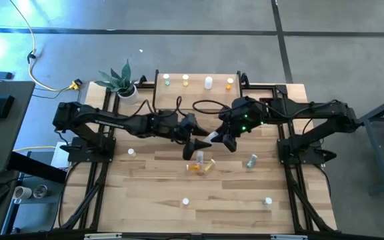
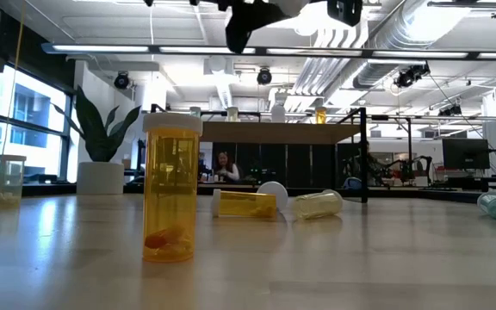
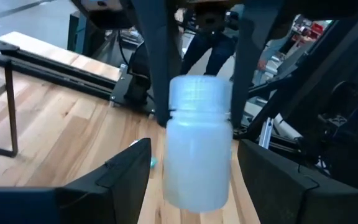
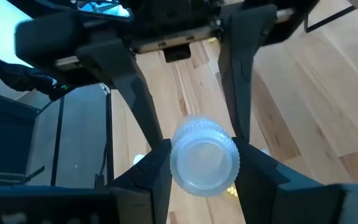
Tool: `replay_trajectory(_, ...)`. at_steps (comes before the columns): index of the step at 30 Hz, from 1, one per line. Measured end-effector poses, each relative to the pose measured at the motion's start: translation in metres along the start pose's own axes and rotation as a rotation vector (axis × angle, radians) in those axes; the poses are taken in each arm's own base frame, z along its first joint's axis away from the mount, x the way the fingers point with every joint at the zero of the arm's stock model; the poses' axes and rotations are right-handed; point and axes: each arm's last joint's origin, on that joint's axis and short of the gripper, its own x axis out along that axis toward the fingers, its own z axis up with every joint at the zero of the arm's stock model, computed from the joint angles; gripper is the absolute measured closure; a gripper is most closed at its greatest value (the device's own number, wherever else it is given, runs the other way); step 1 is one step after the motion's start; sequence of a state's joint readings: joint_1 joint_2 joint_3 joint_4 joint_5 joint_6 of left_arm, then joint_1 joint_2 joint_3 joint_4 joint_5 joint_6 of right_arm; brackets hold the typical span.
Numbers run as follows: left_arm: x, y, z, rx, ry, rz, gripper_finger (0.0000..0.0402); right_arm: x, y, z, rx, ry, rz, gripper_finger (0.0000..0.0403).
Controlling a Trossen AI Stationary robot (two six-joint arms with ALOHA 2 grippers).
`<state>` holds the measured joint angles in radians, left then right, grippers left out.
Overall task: Pick and place medicine bottles onto shelf by color
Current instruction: Put the right white pill bottle aligned with the other white pill bottle on the shelf
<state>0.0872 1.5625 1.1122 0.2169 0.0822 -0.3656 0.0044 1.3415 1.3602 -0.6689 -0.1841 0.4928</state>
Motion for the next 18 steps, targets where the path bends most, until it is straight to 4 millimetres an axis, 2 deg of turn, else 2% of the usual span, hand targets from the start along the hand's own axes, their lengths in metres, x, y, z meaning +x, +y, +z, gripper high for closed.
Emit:
replay_trajectory(9,-0.0001,0.0001,-0.0012,-0.003,0.016,-0.007,0.0176,0.0000,0.0000,0.0000,0.004,0.000,-0.001,0.0276)
replay_trajectory(18,-0.0002,0.0016,-0.0053,-0.004,0.058,0.008,0.0236,0.0000,-0.0001,0.0000,0.004,-0.002,-0.004,0.0276)
